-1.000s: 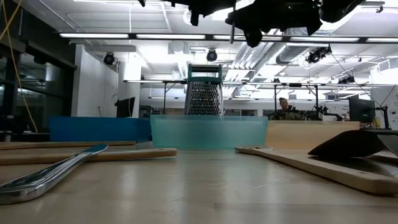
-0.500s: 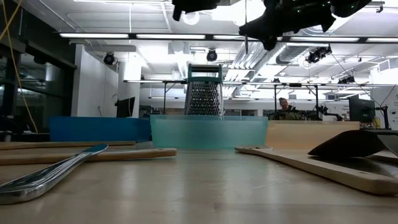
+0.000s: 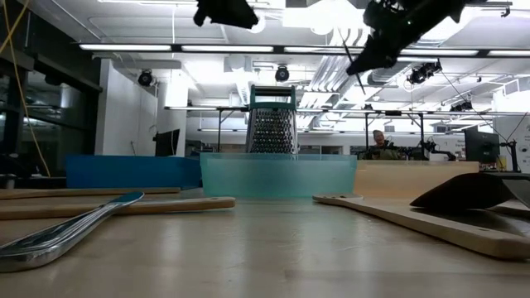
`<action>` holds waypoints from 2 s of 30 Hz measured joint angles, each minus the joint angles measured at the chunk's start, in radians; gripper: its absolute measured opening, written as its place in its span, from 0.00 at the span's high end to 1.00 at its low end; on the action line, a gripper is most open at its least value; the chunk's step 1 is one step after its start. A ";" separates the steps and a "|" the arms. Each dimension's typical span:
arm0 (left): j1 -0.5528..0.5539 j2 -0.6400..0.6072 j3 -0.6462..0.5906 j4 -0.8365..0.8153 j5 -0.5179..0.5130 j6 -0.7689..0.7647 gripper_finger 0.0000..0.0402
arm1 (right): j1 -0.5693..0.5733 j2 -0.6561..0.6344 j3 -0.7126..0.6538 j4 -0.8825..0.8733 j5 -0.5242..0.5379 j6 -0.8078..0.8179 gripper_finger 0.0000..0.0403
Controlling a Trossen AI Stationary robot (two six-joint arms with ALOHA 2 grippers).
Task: Pick & Place Kitchen Items
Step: Put the silver knife into the orange bin
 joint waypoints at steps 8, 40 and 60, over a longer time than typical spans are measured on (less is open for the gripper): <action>0.000 0.000 0.000 -0.079 -0.097 0.069 0.72 | -0.069 0.004 0.049 -0.223 0.225 -0.037 0.89; 0.039 0.001 0.000 -0.236 -0.187 0.064 0.72 | -0.206 0.492 0.050 -0.534 0.567 -0.062 0.89; 0.039 0.001 0.000 -0.236 -0.144 0.064 0.72 | -0.264 0.630 0.050 -0.514 0.469 -0.107 0.89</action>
